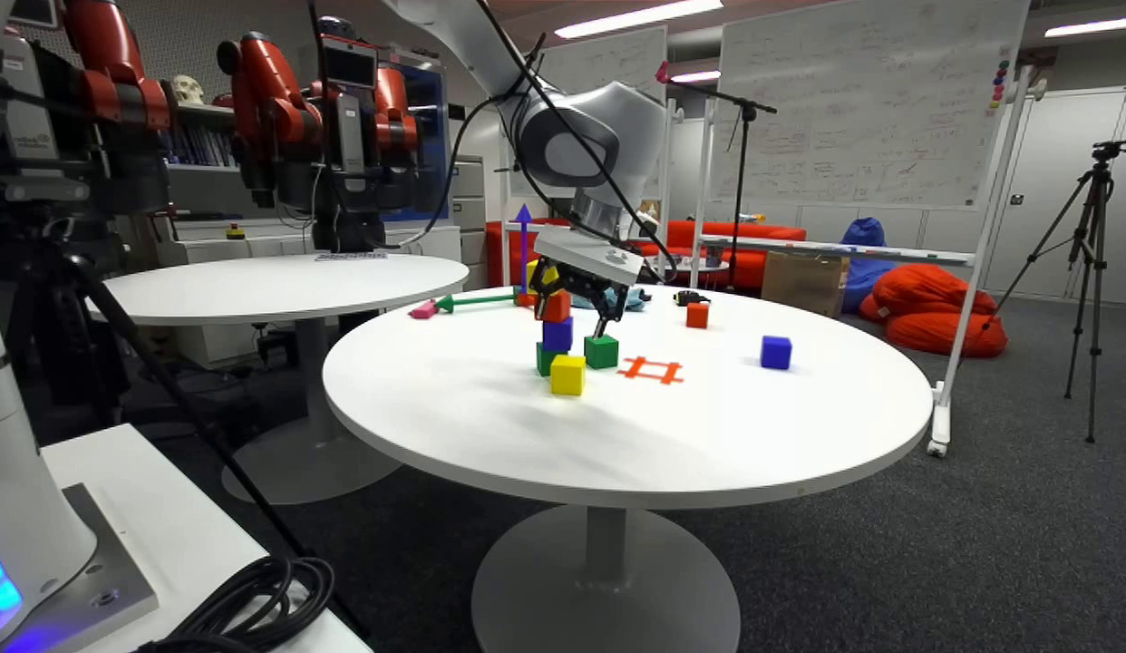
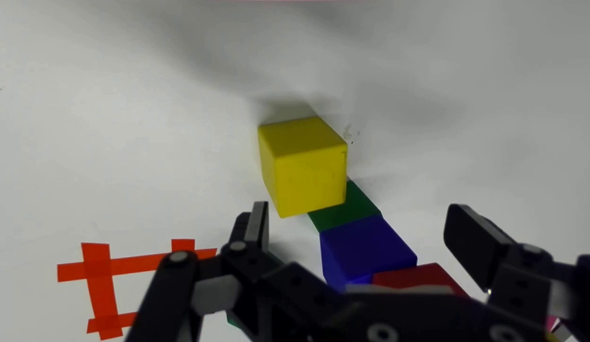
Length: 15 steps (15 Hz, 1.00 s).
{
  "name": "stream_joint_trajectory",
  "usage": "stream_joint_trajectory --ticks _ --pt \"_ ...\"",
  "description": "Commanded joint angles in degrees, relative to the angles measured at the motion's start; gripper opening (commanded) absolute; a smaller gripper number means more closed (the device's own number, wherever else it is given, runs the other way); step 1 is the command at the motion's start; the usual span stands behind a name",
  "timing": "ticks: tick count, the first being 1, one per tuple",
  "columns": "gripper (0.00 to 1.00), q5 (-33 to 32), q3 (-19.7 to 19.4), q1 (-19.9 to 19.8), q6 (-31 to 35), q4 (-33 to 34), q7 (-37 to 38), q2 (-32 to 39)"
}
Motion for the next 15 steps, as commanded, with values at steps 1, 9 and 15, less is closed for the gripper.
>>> stream_joint_trajectory --ticks 1,9,15 --pt "1.0 0.4 -0.8 0.7 -0.3 0.2 -0.2 0.0" --pt "1.0 -7.7 -3.4 2.8 1.6 2.3 0.9 1.9" --pt "1.0 -13.3 -3.4 2.1 1.4 4.0 -1.6 3.9"
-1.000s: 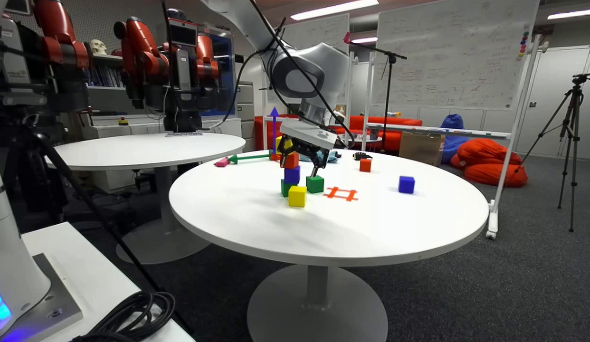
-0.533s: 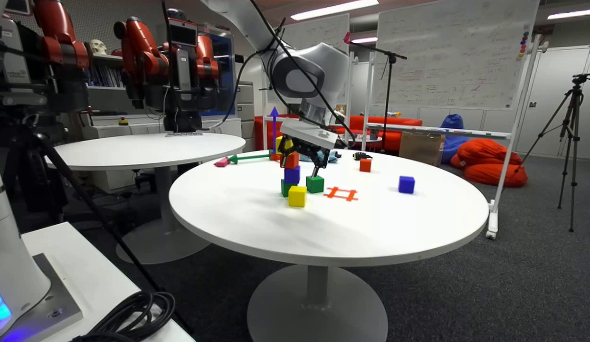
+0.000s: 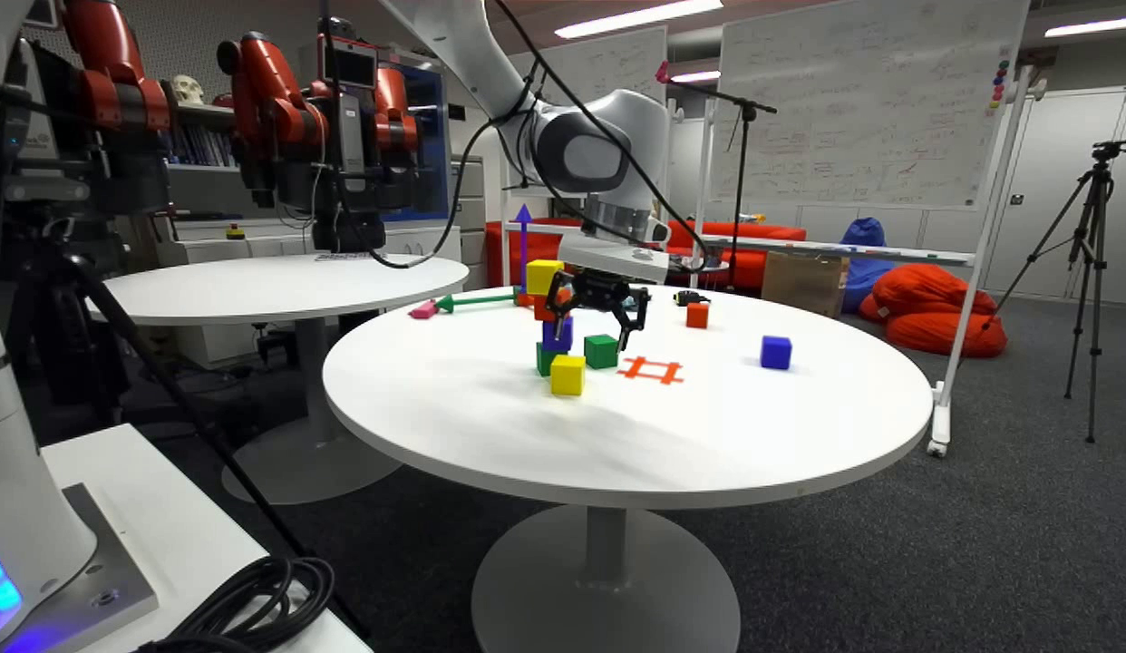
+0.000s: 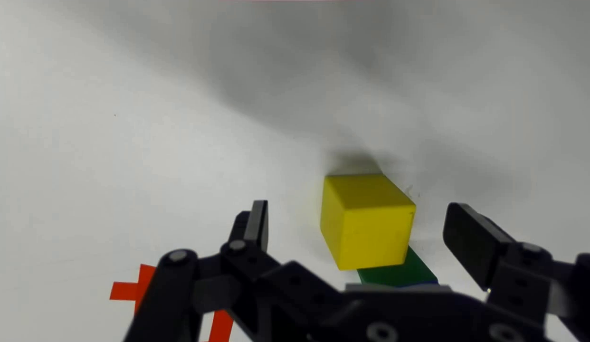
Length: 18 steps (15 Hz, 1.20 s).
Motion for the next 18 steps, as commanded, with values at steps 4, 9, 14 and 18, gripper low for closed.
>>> stream_joint_trajectory --ticks 4,9,14,18 --pt "1.0 2.0 1.6 -1.9 1.3 0.4 -4.7 1.3" --pt "1.0 6.8 3.4 -3.9 0.9 -0.1 -10.6 2.5" --pt "1.0 9.3 4.1 -4.1 0.0 0.5 -16.3 3.9" --pt "1.0 10.0 4.5 -4.0 -0.6 0.7 -19.0 4.1"
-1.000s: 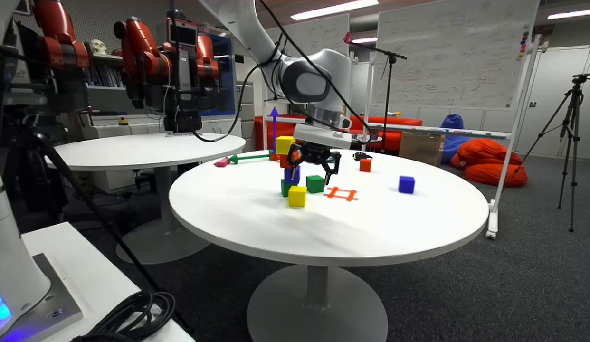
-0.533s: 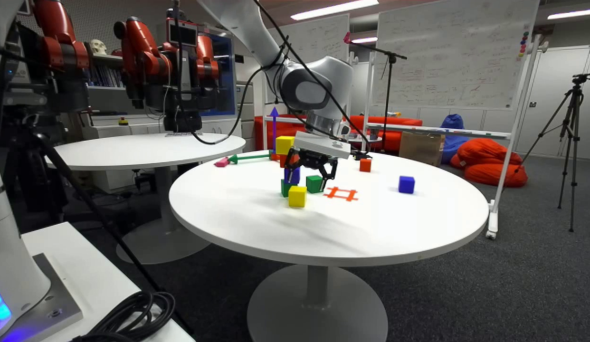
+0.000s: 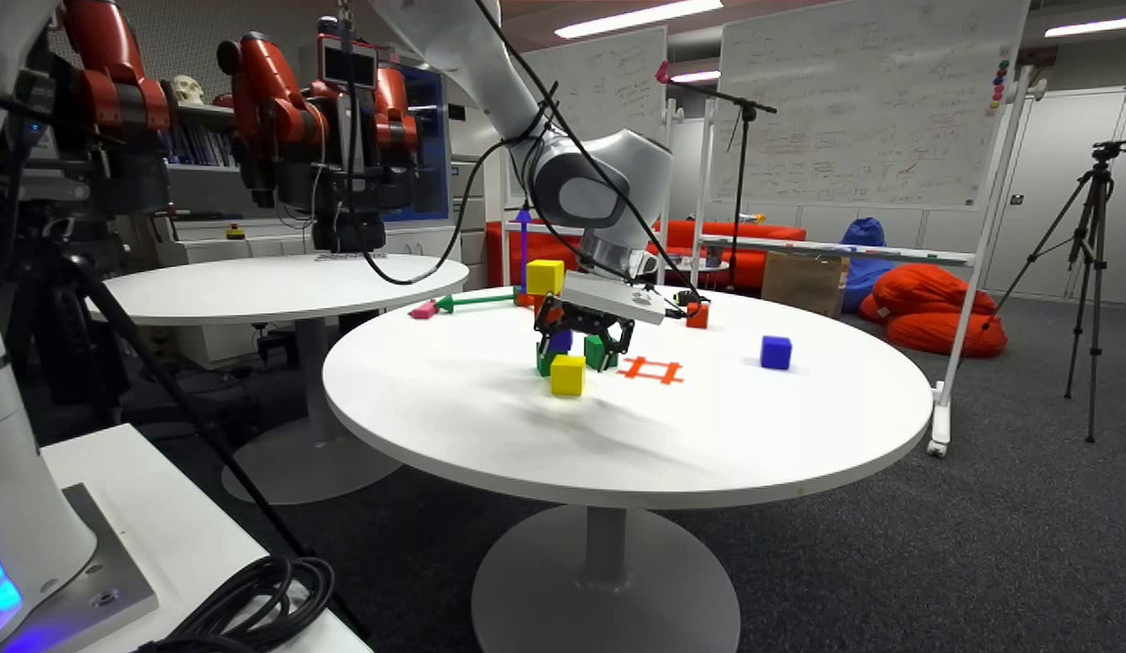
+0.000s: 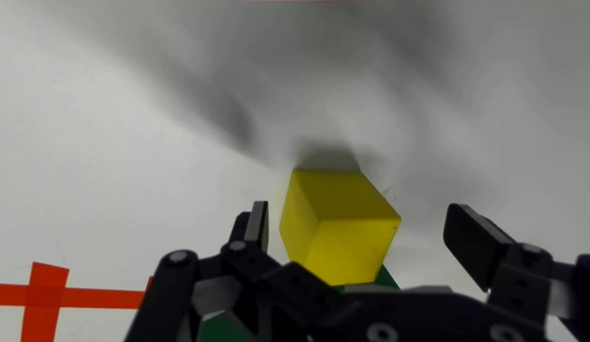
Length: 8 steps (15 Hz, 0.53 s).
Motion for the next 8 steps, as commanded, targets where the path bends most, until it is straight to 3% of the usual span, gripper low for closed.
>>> stream_joint_trajectory --ticks 1,8 --pt "1.0 1.4 1.2 -1.2 -0.6 0.4 -4.6 0.0" --pt "1.0 0.9 1.1 -0.5 -2.4 2.5 -4.3 0.6"
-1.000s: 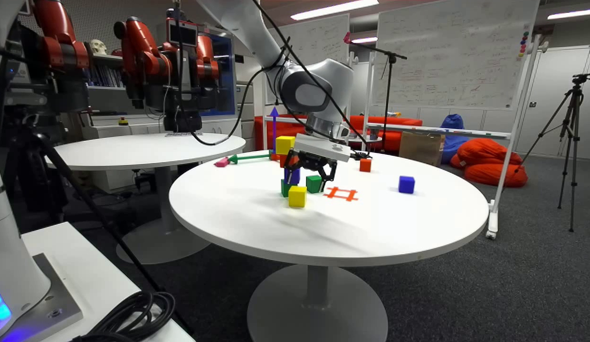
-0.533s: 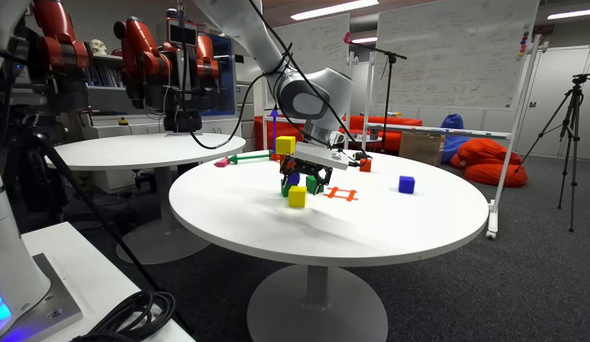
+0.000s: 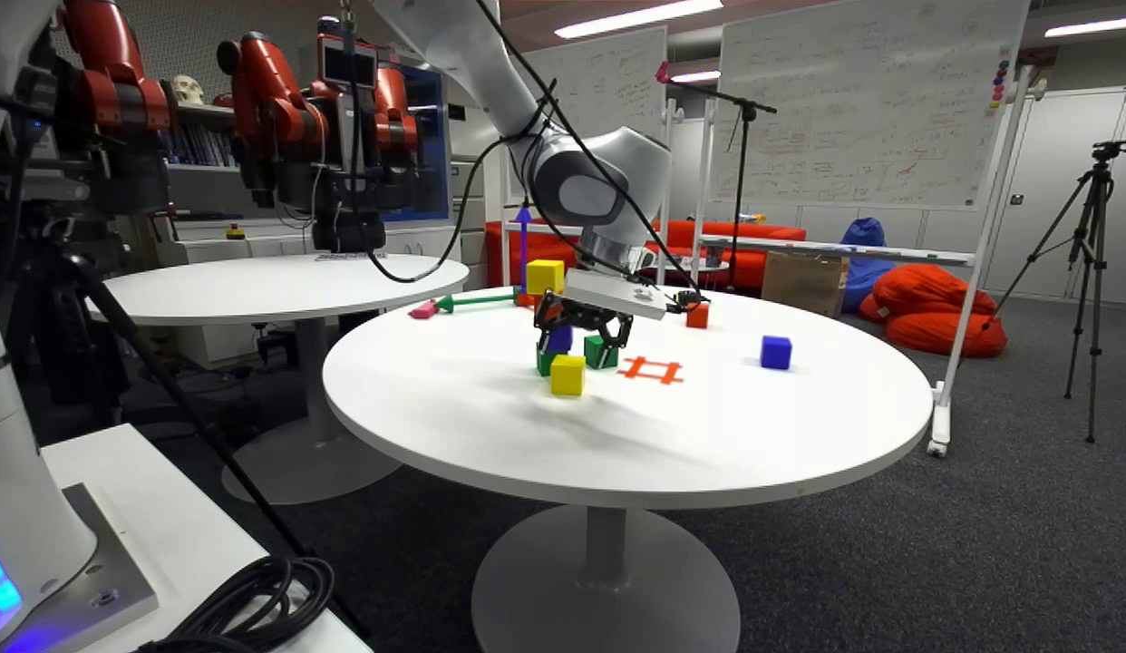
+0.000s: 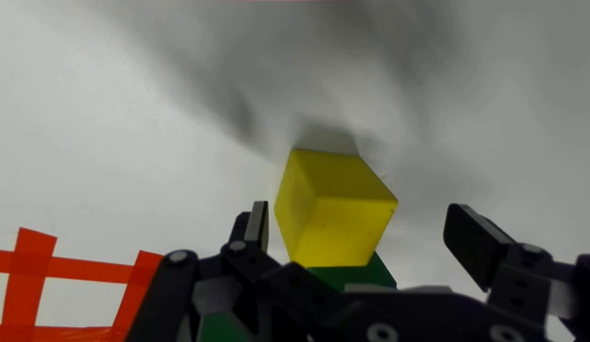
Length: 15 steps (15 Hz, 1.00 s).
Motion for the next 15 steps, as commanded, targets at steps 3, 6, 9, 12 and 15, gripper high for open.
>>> stream_joint_trajectory --ticks 3,6,9,12,15 --pt "1.0 0.5 0.3 0.0 -3.3 3.3 -0.5 1.1" --pt "1.0 -0.2 -0.1 0.7 -5.8 6.1 1.1 2.4" --pt "1.0 -0.2 -0.2 0.6 -9.1 9.2 1.5 4.4" --pt "1.0 0.0 -0.2 0.8 -7.9 7.7 1.0 3.8" --pt "1.0 0.0 -0.2 0.6 -8.5 9.0 1.1 5.2"
